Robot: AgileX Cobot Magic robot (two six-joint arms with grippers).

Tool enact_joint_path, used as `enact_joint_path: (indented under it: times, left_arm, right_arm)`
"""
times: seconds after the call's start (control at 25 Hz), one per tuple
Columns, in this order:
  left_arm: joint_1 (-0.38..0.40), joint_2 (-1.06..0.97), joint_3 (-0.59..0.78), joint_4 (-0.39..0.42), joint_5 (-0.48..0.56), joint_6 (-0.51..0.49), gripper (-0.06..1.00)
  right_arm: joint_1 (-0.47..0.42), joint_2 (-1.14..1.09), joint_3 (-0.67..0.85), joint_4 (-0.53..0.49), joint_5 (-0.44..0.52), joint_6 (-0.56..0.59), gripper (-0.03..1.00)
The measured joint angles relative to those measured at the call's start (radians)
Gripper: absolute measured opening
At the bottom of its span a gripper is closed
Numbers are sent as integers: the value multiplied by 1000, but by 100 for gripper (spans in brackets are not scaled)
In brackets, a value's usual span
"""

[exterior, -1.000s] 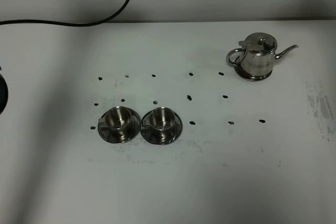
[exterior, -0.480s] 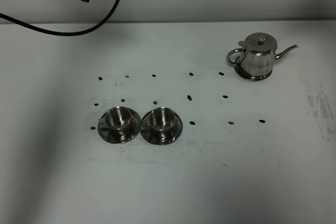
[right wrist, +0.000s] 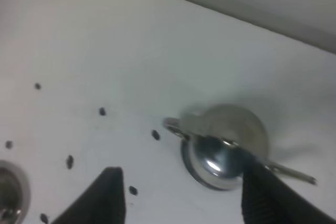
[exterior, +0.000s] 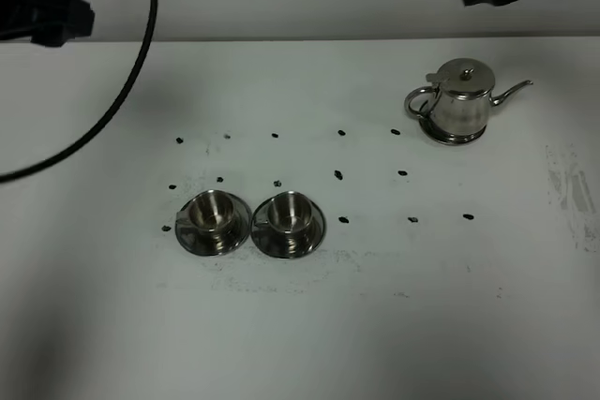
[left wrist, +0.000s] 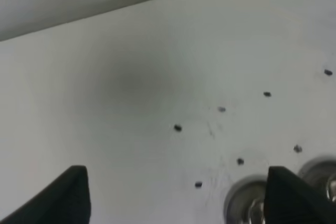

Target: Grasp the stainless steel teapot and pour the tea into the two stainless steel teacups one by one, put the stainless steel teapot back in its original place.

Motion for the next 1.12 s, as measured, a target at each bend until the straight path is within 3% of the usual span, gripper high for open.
enact_joint_path:
  times: [0.24,0.4,0.8,1.12]
  left_arm:
    - [0,-309,296,160,-55,-157,65]
    - [0,-496,416,233,-11,-248,65]
    - [0,-897,565,215,266,-297,65]
    - [0,-1135,785,140,294,-302,65]
  right_arm:
    - [38,53,3,-19,-40,-41,48]
    - [42,106,3,-3,-59,-70,48]
    - [63,187,-56,-9,-16,-95,48]
    - [130,263,-158,-25,59,-117,48]
